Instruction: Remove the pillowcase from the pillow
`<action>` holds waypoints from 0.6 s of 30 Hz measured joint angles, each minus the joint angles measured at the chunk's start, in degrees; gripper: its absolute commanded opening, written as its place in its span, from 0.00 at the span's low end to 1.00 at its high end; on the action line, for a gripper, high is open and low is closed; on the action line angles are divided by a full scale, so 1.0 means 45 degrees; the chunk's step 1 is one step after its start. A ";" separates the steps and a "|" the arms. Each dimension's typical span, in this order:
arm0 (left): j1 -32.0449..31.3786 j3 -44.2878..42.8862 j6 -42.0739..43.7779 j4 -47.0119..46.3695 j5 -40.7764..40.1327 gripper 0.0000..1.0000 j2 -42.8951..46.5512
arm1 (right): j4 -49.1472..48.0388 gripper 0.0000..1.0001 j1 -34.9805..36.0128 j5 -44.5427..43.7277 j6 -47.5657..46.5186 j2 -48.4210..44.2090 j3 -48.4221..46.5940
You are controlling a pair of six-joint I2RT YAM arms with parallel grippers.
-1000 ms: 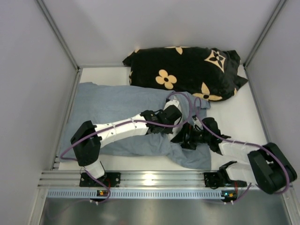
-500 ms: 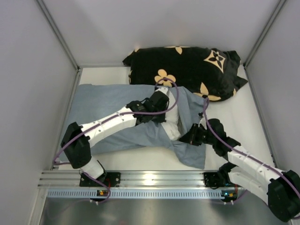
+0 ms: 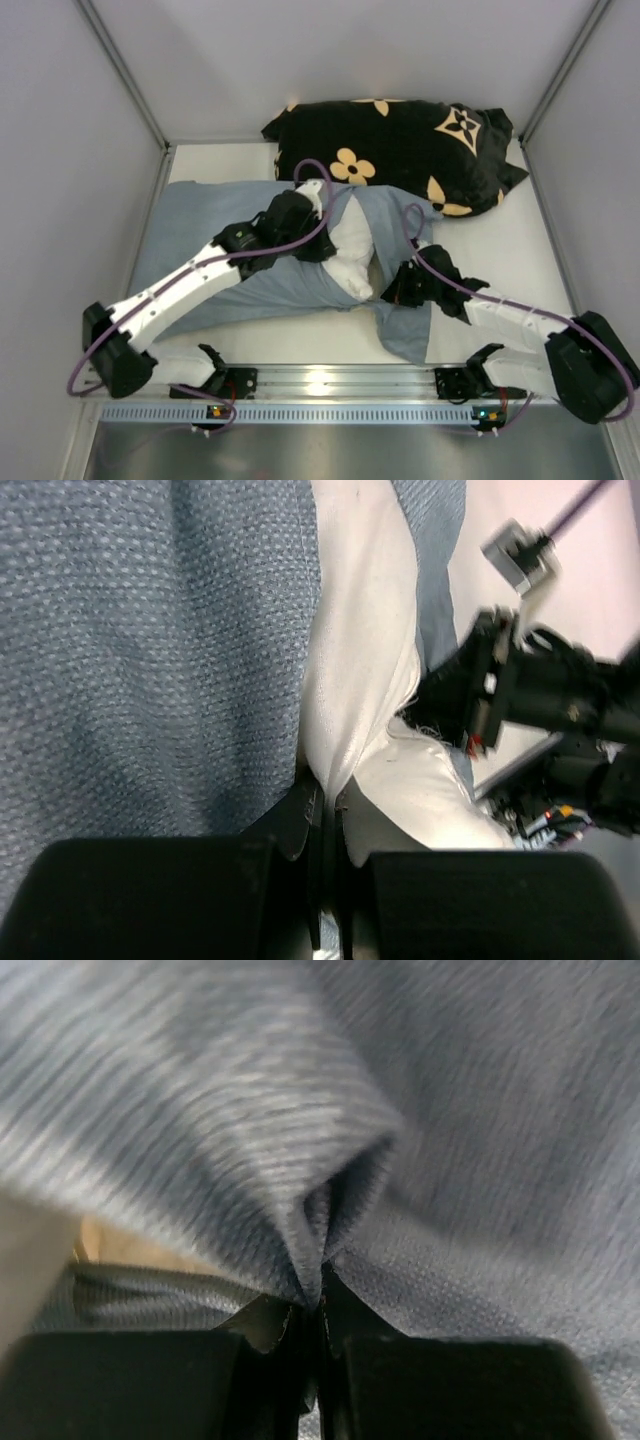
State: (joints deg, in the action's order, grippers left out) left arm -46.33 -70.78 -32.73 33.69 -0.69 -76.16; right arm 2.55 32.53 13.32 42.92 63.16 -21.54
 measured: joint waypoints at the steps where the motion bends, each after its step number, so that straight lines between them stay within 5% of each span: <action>1: 0.0034 0.0476 -0.0107 -0.0063 0.0170 0.00 0.0554 | 0.0078 0.01 0.0000 -0.0170 -0.0117 0.0573 -0.0398; 2: 0.0063 0.0933 -0.0209 -0.0199 0.0311 0.00 0.1054 | 0.0146 0.07 0.0005 -0.0330 -0.0277 0.1156 -0.0889; 3: 0.0092 0.1501 -0.0379 -0.0253 0.0461 0.00 0.1729 | 0.0243 0.30 0.0000 -0.0471 -0.0505 0.1768 -0.1467; 4: 0.0131 0.2123 -0.0554 -0.0301 0.0588 0.00 0.2545 | 0.0403 0.39 0.0000 -0.0641 -0.0733 0.2293 -0.2059; 5: 0.0160 0.2482 -0.0690 -0.0272 0.0656 0.00 0.3070 | 0.0500 0.61 -0.0015 -0.0811 -0.1025 0.2715 -0.2594; 9: 0.0287 0.3555 -0.1059 -0.0015 0.0729 0.00 0.4906 | 0.0787 0.99 -0.0019 -0.1093 -0.2205 0.2987 -0.3497; 18: 0.0311 0.3730 -0.1015 0.0185 0.1117 0.00 0.3803 | 0.1851 1.00 -0.0039 0.0539 -0.3075 -0.1035 -0.2395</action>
State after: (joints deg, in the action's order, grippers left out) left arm -44.93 -54.00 -37.30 34.52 4.34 -59.05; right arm 10.87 32.36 15.75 29.08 58.50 -32.32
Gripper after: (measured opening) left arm 0.045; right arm 0.993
